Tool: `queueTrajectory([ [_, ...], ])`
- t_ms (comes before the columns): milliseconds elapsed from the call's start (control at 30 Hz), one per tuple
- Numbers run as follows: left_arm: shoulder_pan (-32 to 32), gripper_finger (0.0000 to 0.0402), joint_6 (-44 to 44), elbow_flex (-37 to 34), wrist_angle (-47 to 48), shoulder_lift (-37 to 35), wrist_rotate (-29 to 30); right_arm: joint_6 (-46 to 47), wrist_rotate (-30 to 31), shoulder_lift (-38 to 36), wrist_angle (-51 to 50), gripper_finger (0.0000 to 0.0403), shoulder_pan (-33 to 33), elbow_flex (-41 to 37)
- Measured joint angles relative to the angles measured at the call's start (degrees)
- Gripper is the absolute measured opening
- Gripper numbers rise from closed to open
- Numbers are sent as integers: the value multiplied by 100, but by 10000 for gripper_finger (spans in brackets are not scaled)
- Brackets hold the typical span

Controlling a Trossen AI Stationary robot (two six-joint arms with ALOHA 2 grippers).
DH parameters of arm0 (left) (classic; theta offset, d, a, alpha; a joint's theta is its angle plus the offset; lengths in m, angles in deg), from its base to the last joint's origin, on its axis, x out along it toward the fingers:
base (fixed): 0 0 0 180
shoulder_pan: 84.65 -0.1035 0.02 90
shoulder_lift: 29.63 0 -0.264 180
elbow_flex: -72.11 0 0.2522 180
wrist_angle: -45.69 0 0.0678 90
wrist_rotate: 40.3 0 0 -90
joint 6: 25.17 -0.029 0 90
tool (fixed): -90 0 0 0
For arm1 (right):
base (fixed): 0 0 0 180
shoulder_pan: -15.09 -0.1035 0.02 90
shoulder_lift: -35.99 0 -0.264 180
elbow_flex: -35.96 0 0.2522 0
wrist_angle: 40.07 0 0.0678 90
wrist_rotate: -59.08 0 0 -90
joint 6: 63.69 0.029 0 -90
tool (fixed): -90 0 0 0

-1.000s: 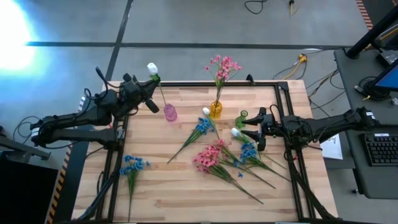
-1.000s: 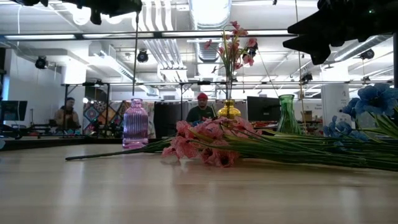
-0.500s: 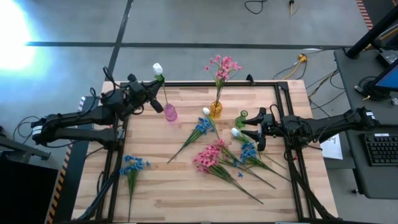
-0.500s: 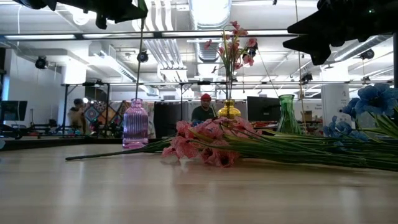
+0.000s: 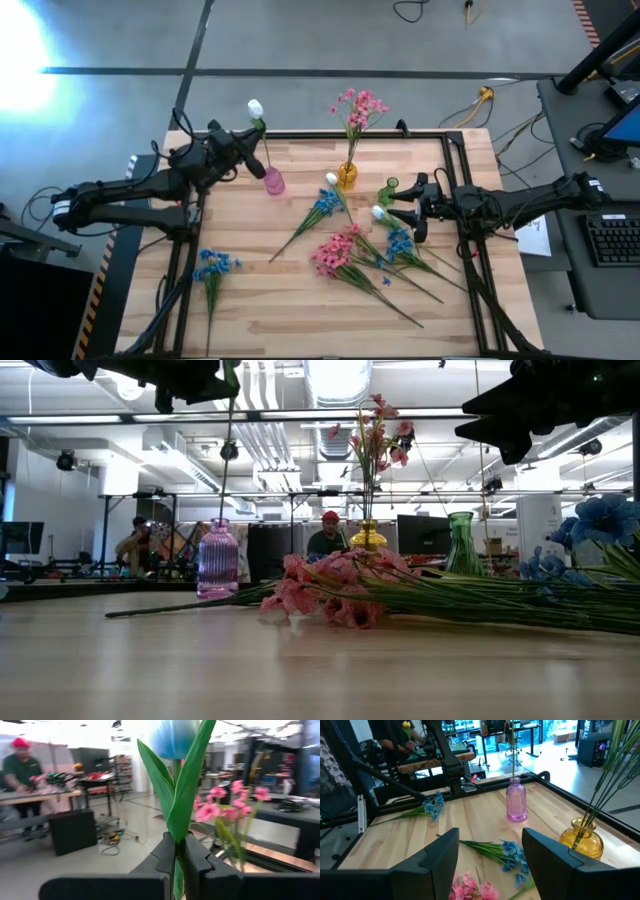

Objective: Sort flowers into vase by color
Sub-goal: Put the bottom left white tulip into the violet vase

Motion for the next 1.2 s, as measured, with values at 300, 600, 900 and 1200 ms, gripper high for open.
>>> queueTrajectory([
  [300, 0, 0, 270, 0, 0, 53, 233, 1, -2, 0, -3, 210, 0, 0],
  [600, 0, 0, 689, -127, -3, 77, 233, 2, -2, 1, -8, 210, 0, 0],
  [900, 0, 7, 813, -260, -1, 66, 233, 4, -2, 1, -13, 210, 0, 0],
  [1200, 0, 80, 814, -260, 107, 64, 226, 7, -2, 0, -13, 210, 0, 0],
])
